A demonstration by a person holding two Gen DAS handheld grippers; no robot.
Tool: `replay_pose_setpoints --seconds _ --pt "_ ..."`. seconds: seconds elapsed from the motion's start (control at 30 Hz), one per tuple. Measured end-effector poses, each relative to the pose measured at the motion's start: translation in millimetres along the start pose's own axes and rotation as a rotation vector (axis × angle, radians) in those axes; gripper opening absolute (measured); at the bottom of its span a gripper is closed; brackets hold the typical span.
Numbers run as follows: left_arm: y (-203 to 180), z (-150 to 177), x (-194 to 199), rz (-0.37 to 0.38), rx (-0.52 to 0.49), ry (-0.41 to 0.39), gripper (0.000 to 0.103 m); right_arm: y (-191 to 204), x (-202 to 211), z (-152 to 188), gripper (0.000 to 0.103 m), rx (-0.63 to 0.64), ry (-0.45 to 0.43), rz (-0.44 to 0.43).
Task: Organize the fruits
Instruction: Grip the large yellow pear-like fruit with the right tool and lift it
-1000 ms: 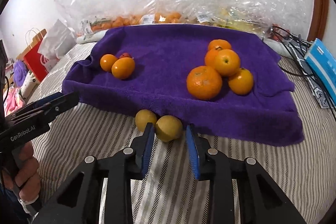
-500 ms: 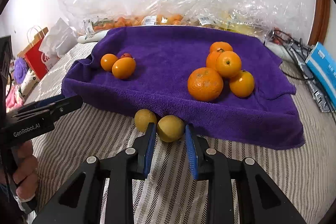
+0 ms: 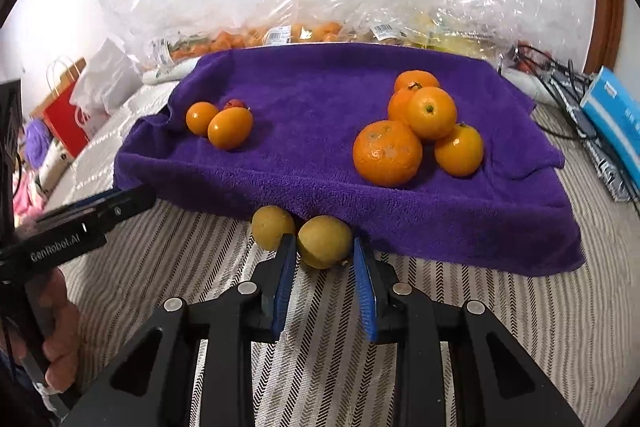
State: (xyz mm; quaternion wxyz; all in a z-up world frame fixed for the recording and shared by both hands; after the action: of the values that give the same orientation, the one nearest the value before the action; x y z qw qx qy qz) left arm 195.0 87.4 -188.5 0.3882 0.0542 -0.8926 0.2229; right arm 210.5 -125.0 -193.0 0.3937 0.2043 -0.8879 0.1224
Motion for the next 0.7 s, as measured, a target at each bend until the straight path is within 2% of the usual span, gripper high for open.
replay_pose_setpoints --seconds 0.17,0.37,0.5,0.7 --pt "0.8 -0.8 1.1 0.02 0.012 -0.006 0.062 -3.2 -4.8 1.2 0.029 -0.009 0.033 -0.014" --pt "-7.0 2.7 3.0 0.046 -0.041 -0.002 0.06 0.8 2.7 2.1 0.029 0.011 -0.013 0.001" --pt "-8.6 3.3 6.2 0.085 -0.053 -0.003 0.06 2.3 8.3 2.8 0.029 0.023 -0.041 0.003" --pt "-10.5 4.6 6.7 0.098 -0.063 0.005 0.06 -6.7 14.2 7.3 0.029 -0.005 -0.053 0.009"
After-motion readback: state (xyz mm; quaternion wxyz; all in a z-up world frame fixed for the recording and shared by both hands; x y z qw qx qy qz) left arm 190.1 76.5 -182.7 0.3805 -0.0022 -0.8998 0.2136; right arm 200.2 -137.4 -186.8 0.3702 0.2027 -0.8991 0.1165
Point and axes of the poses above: each gripper's, at about its wrist camera, not at the fingertips, and x roughly against the way its jaws point, y to its left, z to its underside, the point moved 1 cm from there along -x, roughly the way its jaws point, and after that the axes turned 13 degrees about x, right-handed, at the moved point
